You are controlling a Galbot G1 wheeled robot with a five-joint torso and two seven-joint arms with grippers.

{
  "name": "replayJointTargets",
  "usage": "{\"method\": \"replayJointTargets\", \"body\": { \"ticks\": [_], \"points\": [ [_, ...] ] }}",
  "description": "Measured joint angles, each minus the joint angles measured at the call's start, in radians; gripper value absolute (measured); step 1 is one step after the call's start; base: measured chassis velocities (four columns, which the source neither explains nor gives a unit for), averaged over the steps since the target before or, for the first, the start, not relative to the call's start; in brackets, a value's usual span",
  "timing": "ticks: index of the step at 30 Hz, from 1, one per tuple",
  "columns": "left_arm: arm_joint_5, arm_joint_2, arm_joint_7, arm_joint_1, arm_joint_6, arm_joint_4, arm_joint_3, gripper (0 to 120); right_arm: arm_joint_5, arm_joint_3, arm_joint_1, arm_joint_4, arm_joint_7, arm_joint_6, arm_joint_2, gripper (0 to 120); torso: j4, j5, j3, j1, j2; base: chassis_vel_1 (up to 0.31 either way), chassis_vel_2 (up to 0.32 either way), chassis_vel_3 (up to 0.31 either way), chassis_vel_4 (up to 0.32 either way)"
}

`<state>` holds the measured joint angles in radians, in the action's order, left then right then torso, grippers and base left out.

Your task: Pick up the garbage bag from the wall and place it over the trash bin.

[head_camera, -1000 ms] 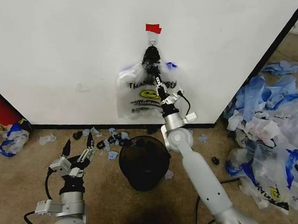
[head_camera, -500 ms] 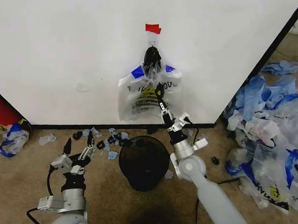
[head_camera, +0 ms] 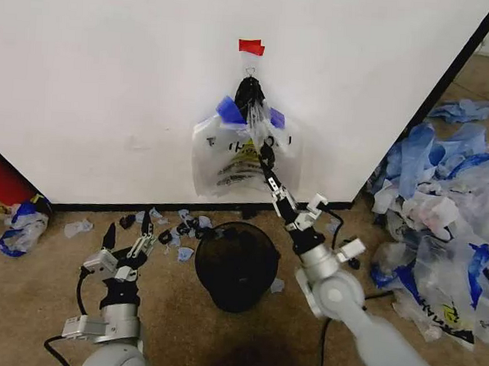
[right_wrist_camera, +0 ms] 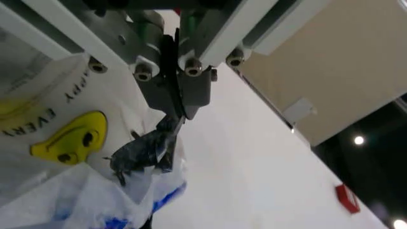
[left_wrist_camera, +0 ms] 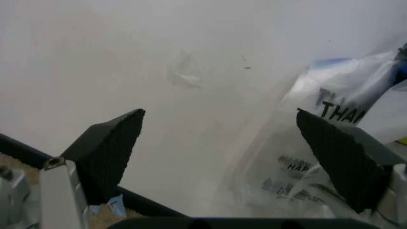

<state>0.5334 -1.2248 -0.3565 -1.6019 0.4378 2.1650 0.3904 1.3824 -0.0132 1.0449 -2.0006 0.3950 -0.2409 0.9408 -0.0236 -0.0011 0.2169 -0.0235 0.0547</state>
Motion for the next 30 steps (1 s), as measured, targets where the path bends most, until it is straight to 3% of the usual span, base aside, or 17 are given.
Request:
{"method": "replayJointTargets", "body": {
  "ticks": [8,20,30],
  "points": [
    [-0.016,-0.008,0.000,-0.012,0.000,0.000,0.001,93,-0.022,-0.020,0.101,-0.074,0.027,-0.017,-0.108,0,0.0001,0.0000,0.000,0.000,0.000,0.000,0.000,0.000,0.000],
    [-0.019,-0.009,-0.002,-0.007,0.001,-0.005,0.004,93,-0.115,-0.021,0.246,-0.114,0.036,-0.058,-0.184,0,0.0001,-0.0001,0.000,0.000,0.000,0.000,0.000,0.000,0.000],
    [-0.018,-0.004,-0.006,0.009,0.003,-0.022,0.001,93,-0.176,-0.110,0.426,-0.185,0.050,-0.096,-0.256,0,0.0000,-0.0002,0.000,0.000,0.000,0.000,0.000,0.000,0.000]
  ]
}}
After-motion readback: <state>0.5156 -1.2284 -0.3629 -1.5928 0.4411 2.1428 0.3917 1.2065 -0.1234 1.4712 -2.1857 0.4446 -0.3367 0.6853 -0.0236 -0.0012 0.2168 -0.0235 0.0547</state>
